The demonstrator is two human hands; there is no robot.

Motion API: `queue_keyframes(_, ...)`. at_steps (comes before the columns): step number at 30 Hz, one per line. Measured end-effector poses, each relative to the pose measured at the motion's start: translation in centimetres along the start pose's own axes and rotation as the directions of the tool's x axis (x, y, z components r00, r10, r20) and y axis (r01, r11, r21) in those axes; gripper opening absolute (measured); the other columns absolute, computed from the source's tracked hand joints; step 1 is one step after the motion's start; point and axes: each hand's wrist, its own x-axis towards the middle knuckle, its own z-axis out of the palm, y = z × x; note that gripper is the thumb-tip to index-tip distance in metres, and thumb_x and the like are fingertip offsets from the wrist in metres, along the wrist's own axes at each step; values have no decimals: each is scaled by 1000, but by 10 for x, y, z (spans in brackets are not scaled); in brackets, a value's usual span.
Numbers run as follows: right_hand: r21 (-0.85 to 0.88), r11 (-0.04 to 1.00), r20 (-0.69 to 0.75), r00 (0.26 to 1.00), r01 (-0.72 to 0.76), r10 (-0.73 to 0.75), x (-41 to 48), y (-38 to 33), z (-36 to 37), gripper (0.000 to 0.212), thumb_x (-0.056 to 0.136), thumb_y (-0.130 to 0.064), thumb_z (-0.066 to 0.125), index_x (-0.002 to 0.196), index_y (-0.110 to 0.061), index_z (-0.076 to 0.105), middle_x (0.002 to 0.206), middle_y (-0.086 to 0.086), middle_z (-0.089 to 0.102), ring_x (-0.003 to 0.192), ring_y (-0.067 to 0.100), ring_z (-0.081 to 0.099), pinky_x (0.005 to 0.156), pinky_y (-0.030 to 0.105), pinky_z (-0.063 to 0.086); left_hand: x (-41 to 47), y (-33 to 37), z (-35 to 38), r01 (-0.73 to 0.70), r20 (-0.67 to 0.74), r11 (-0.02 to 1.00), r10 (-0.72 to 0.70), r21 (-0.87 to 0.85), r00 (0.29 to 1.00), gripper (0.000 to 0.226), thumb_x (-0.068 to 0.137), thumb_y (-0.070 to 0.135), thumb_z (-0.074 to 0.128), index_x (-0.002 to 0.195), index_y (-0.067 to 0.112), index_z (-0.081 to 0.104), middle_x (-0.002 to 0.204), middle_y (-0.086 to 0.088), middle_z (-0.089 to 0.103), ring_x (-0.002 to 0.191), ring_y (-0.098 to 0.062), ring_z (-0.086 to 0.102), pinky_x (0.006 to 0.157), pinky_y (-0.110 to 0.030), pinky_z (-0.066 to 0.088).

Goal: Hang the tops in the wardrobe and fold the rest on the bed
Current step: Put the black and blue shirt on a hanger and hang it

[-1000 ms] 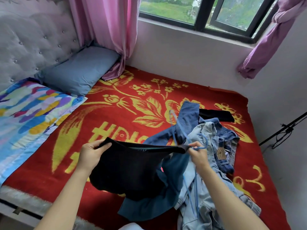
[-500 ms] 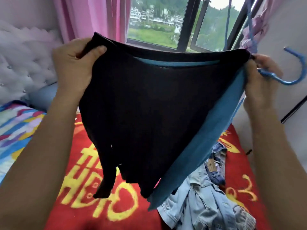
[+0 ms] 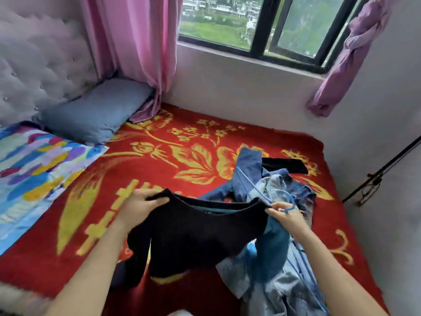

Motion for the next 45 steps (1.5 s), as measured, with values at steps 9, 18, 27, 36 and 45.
queue_keyframes(9,-308,948,186,973,-75,137,-30,47,53,17,93,-27,56,107,-34,61,55,-6,43,54,9,41,52,21,30,-50,-59,42,303,126,951,-293,-66,948,9,86,12,66,85,7,74,79,-6,73,73,-18,69,65,-26,54)
queue_keyframes(18,-26,999,323,946,33,-23,-30,-1,14,26,91,0,55,98,-21,70,55,-5,58,51,11,48,50,17,37,-52,-66,45,334,105,934,-322,-126,941,8,85,10,66,83,8,74,80,-7,73,77,-22,70,72,-29,55)
queue_keyframes(27,-16,999,311,950,36,-29,-40,-6,-19,41,95,-17,50,57,-12,65,47,7,34,40,11,25,42,18,19,-57,-78,51,370,149,924,-355,-93,923,12,83,9,68,89,17,74,84,4,74,85,-11,69,76,-23,52)
queue_keyframes(36,-22,1000,291,957,-6,12,-43,13,-8,58,95,-12,50,38,-20,61,47,8,40,36,5,27,42,17,21,-59,-74,50,349,186,927,-322,-138,928,21,84,4,67,89,22,74,87,7,74,85,-3,68,73,-13,51)
queue_keyframes(45,-30,999,276,960,-42,49,-43,20,-1,45,93,-22,54,50,-18,64,47,6,42,49,20,30,49,27,22,-62,-75,50,307,162,939,-283,-154,945,23,83,3,67,86,26,73,85,12,74,86,0,66,70,-8,47)
